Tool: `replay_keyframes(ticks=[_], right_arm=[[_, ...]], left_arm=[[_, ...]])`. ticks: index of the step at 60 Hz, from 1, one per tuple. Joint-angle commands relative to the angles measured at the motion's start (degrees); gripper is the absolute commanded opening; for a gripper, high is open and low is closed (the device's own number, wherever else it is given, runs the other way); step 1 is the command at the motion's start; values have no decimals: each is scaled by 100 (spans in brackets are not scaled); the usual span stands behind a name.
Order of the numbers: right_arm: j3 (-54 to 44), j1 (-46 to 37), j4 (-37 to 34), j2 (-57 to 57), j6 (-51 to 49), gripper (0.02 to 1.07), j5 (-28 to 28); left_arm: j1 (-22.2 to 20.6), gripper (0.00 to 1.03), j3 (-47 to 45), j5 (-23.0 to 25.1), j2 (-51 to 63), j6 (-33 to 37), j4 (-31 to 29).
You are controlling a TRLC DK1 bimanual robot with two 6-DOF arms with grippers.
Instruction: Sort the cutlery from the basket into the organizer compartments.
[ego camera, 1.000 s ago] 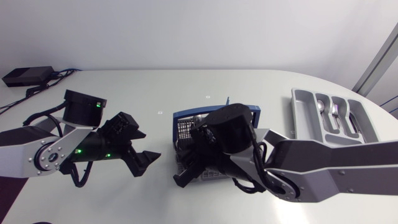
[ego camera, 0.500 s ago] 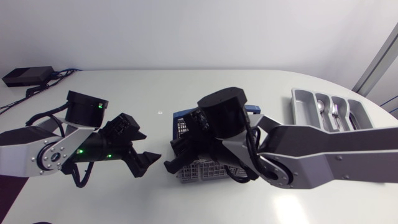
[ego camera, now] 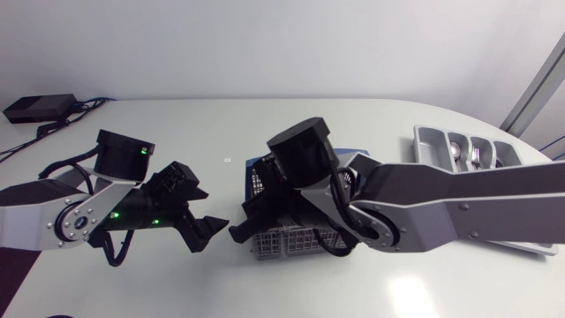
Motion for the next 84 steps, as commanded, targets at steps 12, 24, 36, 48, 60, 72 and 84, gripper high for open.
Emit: replay_keyframes(ticks=[12, 24, 36, 48, 60, 72, 84], right_arm=[[228, 4, -154, 266, 267, 28, 55], [246, 22, -294, 274, 285, 21, 55], [184, 13, -215, 292, 241, 8, 11], [35, 22, -101, 257, 153, 8, 11], [-88, 48, -83, -51, -5, 8, 20], [-343, 110, -83, -394, -146, 8, 28], [-660, 162, 49, -745, -225, 8, -16]], left_arm=[[52, 98, -122, 65, 98, 153, 41], [52, 98, -131, 65, 116, 171, 41], [43, 98, -131, 65, 133, 162, 50], [52, 98, -157, 65, 133, 162, 50], [26, 98, -157, 65, 116, 162, 41], [26, 98, -166, 65, 107, 153, 59], [17, 98, -175, 65, 45, 144, 50]])
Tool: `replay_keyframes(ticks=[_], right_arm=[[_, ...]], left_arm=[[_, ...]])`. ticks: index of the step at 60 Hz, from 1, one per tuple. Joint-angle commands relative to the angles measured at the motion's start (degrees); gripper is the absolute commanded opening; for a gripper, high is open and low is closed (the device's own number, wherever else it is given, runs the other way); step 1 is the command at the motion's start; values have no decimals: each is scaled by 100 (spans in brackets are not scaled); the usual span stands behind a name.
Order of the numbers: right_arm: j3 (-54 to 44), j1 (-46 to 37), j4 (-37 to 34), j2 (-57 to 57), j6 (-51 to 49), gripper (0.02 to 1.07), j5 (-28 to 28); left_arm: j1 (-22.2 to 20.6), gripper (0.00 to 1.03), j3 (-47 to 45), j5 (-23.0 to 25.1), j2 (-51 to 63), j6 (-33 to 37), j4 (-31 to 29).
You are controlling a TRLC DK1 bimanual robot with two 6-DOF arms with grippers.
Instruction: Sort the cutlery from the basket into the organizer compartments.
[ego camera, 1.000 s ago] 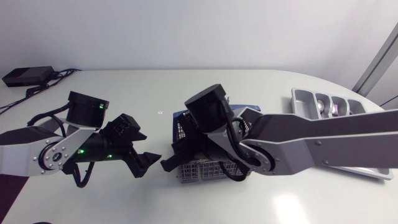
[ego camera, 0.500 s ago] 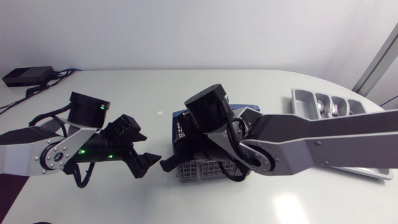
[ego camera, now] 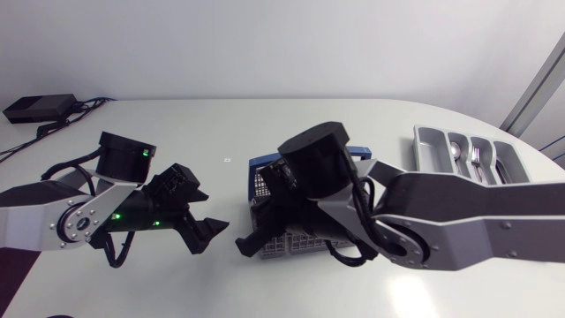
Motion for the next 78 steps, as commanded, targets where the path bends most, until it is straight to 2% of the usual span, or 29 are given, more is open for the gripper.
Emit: replay_keyframes(ticks=[1, 32, 46, 55, 66, 78], right_arm=[[-264, 42, 114, -234, -129, 8, 4], [-431, 104, -53, -1174, -190, 8, -471], [-36, -46, -984, -1956, -155, 8, -919], [369, -248, -1802, -2712, -137, 8, -936], [518, -793, -2531, -3459, -190, 8, -919], [360, -1847, -3270, -4382, -366, 8, -875]], left_arm=[[17, 98, -133, 60, -12, 142, 26], [34, 98, -142, 60, 85, 160, 61], [26, 98, -98, 60, 129, 160, 88], [34, 98, -45, 60, 120, 151, 44], [26, 98, -36, 60, 120, 142, 35], [26, 98, -19, 51, 111, 142, 0]])
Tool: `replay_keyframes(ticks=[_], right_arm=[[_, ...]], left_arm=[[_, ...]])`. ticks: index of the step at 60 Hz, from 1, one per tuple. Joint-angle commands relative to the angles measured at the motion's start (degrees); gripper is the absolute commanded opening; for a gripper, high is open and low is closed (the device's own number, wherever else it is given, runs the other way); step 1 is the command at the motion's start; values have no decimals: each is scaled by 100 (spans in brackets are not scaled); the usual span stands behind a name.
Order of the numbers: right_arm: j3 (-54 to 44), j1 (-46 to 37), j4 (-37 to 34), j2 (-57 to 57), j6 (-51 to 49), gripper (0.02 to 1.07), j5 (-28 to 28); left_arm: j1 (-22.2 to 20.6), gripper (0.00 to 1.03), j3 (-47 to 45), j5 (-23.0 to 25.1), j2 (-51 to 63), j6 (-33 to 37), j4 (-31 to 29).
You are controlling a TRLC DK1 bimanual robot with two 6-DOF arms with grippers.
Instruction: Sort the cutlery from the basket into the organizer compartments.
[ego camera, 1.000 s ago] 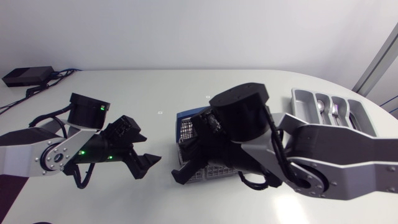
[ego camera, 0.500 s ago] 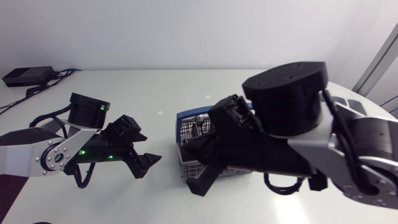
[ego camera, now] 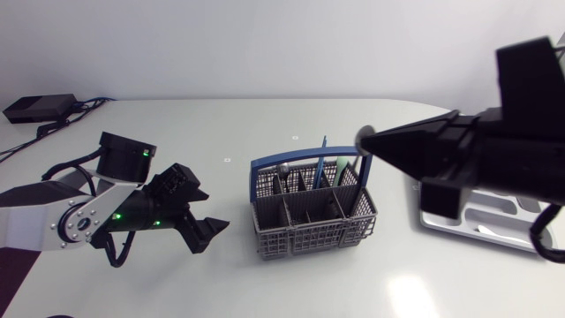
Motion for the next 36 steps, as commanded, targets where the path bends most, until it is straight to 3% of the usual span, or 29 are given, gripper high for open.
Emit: replay_keyframes(ticks=[1, 17, 28, 36], right_arm=[[-117, -392, -278, -400, -156, 8, 21], [-319, -2000, -1104, -1068, -710, 8, 39], [-618, -3372, -1051, -945, -1228, 8, -40], [-855, -4804, -796, -462, -1598, 8, -814]], left_arm=[[28, 98, -14, 51, 81, 142, -55], [1, 98, 12, 51, 107, 142, -72], [-7, 98, 56, 43, 98, 142, -169], [-16, 98, 82, 43, 98, 142, -222]])
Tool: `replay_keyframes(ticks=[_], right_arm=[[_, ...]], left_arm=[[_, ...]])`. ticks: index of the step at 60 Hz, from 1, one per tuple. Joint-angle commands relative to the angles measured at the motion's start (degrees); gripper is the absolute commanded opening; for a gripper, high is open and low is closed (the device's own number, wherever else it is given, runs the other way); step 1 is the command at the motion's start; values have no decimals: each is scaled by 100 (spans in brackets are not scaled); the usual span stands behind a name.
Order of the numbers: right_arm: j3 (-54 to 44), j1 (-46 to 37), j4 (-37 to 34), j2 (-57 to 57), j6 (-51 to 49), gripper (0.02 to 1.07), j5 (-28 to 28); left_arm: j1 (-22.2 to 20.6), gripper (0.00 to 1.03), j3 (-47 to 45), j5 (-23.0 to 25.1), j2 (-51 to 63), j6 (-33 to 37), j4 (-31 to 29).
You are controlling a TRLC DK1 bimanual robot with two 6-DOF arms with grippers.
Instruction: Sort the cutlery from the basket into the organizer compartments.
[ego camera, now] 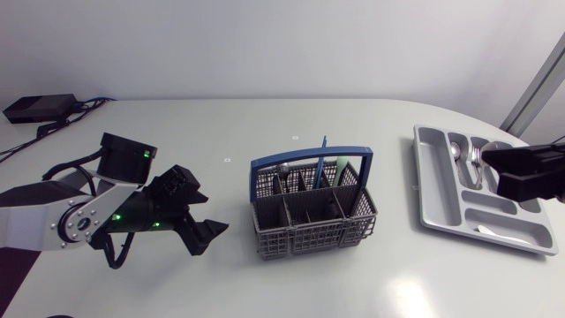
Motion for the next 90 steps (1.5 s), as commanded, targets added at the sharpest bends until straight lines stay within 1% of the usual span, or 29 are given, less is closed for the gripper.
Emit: replay_keyframes(ticks=[1, 12, 17, 29, 38, 45, 51, 53, 68, 70, 71, 73, 79, 87, 90], right_arm=[[-263, -860, 159, 395, -369, 8, -342], [-421, -1871, 590, 1239, -739, 8, -412], [-474, -2046, 721, 1573, -826, 8, -368], [-474, -2758, 1117, 2637, -1292, 8, -307], [-482, -3013, 1477, 3190, -1538, 8, -96], [-535, -3198, 1759, 3551, -1705, 8, -78], [-535, -3391, 2101, 4069, -1872, 8, 10], [-509, -3514, 2295, 4412, -1969, 8, 80], [-509, -3664, 2796, 5352, -2224, 9, 212], [-518, -3664, 2822, 5379, -2224, 12, 212], [-526, -3664, 2840, 5379, -2224, 18, 212], [-544, -3655, 2840, 5379, -2224, 23, 212], [-544, -3646, 2840, 5308, -2215, 30, 212], [-553, -3576, 2796, 5212, -2198, 51, 212], [-579, -3540, 2796, 5141, -2189, 55, 212]], left_arm=[[-16, 98, 89, 45, 98, 142, -95], [-7, 98, 115, 45, 54, 142, -183], [-16, 98, 124, 45, 46, 142, -192], [-78, 98, 124, 36, 46, 133, -262], [-95, 98, 124, 27, 19, 133, -341], [-95, 98, 142, 10, -33, 133, -420], [-122, 98, 177, 1, -104, 133, -517], [-139, 98, 194, -8, -139, 133, -570], [-201, 98, 247, -26, -271, 133, -737], [-210, 98, 256, -26, -288, 125, -772], [-218, 98, 256, -26, -297, 125, -789], [-245, 98, 265, -26, -323, 125, -816], [-289, 98, 309, -26, -429, 116, -956], [-385, 98, 388, -26, -605, 81, -1141], [-429, 98, 414, -26, -640, 63, -1185]])
